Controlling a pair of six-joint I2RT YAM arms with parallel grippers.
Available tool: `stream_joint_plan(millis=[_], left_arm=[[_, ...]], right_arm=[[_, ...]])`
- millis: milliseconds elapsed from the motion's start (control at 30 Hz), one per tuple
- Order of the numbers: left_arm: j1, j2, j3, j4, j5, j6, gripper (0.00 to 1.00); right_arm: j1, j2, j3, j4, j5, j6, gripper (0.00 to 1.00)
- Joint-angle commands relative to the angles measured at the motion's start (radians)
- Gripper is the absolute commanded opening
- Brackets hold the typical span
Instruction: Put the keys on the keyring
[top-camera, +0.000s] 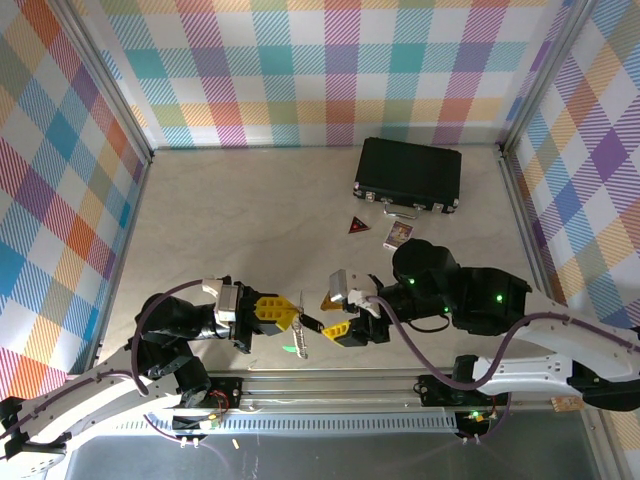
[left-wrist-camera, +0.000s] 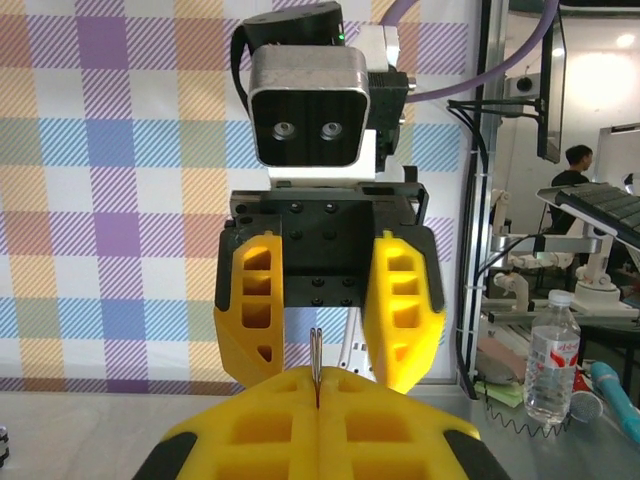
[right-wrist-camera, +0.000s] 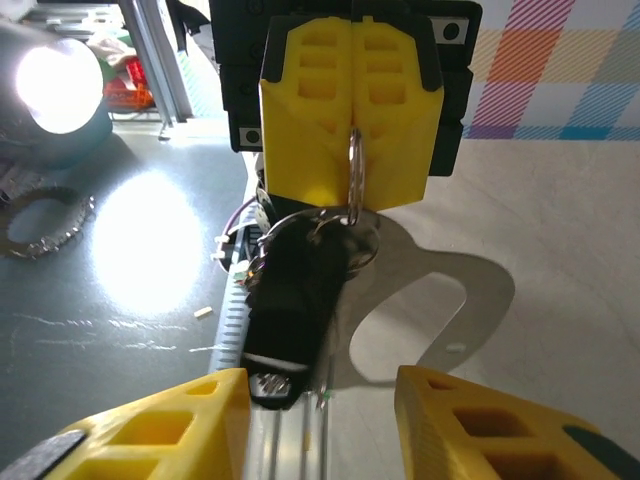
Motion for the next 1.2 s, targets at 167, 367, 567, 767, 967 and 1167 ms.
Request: stream_joint_plan(millis=[167, 367, 567, 767, 967, 1167], left_arm=[[-0.008, -0.010, 0.017, -0.006, -0.036, 0.028, 0.00], [-0.008, -0.015, 0.015, 0.001, -0.028, 0.023, 0.00], [-0.008, -0.016, 0.017, -0.004, -0.017, 0.019, 0.00], [-0.008, -0.020, 0.015, -0.006, -0.008, 0.014, 0.00], [-0.008, -0.024, 0.015, -0.007, -0.007, 0.014, 0.00], [-0.008, -0.036, 0.012, -0.027, -0.024, 0.022, 0.00]], right_arm=[[-0.003, 0.005, -0.049, 0.139, -0.135, 0.066, 0.64], [-0.003, 0.045, -0.046, 0.148, -0.095, 0.054, 0.67], [-0.003, 0.072, -0.054, 0.181, -0.058, 0.051, 0.52], [-0.003, 0.073, -0.061, 0.187, -0.042, 0.046, 0.25], [-0.003, 0.059, -0.059, 0.155, -0.016, 0.030, 0.13], [-0.003, 0.036, -0.018, 0.055, 0.076, -0.023, 0.01]])
